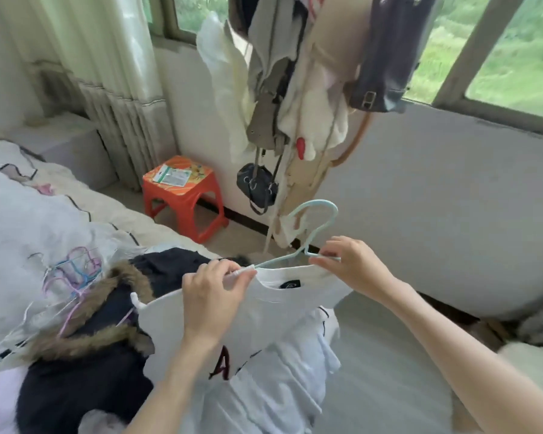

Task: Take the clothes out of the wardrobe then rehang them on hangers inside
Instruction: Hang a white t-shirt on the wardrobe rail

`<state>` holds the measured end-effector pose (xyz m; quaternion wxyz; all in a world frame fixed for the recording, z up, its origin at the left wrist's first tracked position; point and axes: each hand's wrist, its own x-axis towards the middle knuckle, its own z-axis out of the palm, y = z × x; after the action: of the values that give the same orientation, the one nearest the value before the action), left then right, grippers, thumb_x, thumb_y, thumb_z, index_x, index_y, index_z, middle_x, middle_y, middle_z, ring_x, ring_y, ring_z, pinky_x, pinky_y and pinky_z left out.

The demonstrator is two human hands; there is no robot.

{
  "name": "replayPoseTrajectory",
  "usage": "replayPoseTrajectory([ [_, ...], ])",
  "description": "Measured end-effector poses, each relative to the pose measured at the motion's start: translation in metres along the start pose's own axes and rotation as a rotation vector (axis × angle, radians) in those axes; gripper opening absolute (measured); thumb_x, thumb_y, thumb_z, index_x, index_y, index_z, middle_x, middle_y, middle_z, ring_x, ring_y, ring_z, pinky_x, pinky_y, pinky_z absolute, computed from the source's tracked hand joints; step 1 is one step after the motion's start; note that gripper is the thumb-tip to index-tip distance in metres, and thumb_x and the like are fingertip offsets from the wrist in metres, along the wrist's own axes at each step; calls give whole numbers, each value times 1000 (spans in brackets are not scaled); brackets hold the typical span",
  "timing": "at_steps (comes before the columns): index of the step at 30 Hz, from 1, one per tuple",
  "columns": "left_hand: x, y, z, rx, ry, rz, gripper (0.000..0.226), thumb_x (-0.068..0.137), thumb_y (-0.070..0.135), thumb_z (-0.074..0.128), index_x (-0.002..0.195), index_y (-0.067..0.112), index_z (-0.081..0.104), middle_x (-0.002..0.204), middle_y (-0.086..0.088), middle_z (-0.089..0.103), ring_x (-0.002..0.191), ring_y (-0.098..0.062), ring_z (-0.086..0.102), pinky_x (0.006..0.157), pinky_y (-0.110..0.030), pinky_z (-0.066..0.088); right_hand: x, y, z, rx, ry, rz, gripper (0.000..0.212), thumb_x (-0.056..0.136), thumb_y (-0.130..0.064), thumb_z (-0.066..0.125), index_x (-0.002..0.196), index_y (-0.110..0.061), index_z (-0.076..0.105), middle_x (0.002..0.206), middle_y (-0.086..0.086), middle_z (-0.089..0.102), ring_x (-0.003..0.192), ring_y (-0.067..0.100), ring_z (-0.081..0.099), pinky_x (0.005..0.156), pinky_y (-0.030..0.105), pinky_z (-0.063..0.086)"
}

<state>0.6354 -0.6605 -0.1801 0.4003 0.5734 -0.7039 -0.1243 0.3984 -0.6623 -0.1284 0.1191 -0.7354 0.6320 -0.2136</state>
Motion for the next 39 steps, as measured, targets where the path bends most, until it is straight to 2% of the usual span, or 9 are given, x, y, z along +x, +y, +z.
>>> replayPoseTrajectory([
  [6,-19,125,33,-200,-138,194,35,73,62,50,65,28,56,65,21,54,66,1,50,70,-25,22,-128,61,-83,42,306,141,25,84,-32,66,75,-9,69,67,-20,46,70,5,42,68,20,33],
  [11,-63,220,68,-359,-247,325,29,72,58,59,66,30,60,62,21,57,68,0,55,76,-39,43,-257,94,-130,-61,590,250,34,88,-40,51,92,-11,69,94,0,60,88,19,53,83,20,39],
  [17,-130,307,118,-478,-490,387,25,70,62,65,63,40,54,67,15,62,75,-14,59,82,-38,42,-406,129,-166,-118,579,622,76,76,-72,39,123,-14,56,117,-2,58,110,12,47,96,31,38],
  [19,-146,337,128,-531,-557,380,20,72,50,71,63,37,58,70,12,64,80,-18,58,84,-42,44,-449,135,-171,-121,586,727,79,77,-79,29,117,-18,58,110,-7,59,103,13,53,90,33,43],
  [22,-167,380,142,-616,-693,417,20,73,49,70,66,32,63,72,12,65,84,-16,57,86,-43,44,-501,133,-182,-220,718,838,46,89,-54,36,92,-16,61,83,-11,59,76,14,56,68,32,42],
  [25,-186,421,160,-692,-869,481,24,73,52,71,66,31,63,69,13,65,79,-13,60,83,-44,46,-543,125,-192,-384,858,922,40,94,-47,44,79,-14,59,65,-15,49,61,8,45,55,25,32],
  [28,-212,460,187,-681,-1001,609,23,80,42,69,67,24,61,65,14,60,74,-10,56,81,-42,43,-582,125,-194,-537,935,1030,44,90,-49,37,70,-15,56,58,-9,52,54,13,47,53,24,27],
  [35,-277,555,246,-659,-1145,968,41,82,61,46,73,22,55,72,9,54,80,-22,51,76,-39,40,-646,119,-205,-748,1151,1404,40,82,-51,42,65,-18,57,54,-9,55,63,15,50,47,19,28],
  [39,-319,610,257,-668,-1103,1108,36,89,44,51,82,10,59,82,0,57,86,-28,51,72,-35,30,-679,112,-217,-825,1161,1578,34,80,-38,64,61,-13,53,50,-3,56,46,26,54,46,20,27],
])
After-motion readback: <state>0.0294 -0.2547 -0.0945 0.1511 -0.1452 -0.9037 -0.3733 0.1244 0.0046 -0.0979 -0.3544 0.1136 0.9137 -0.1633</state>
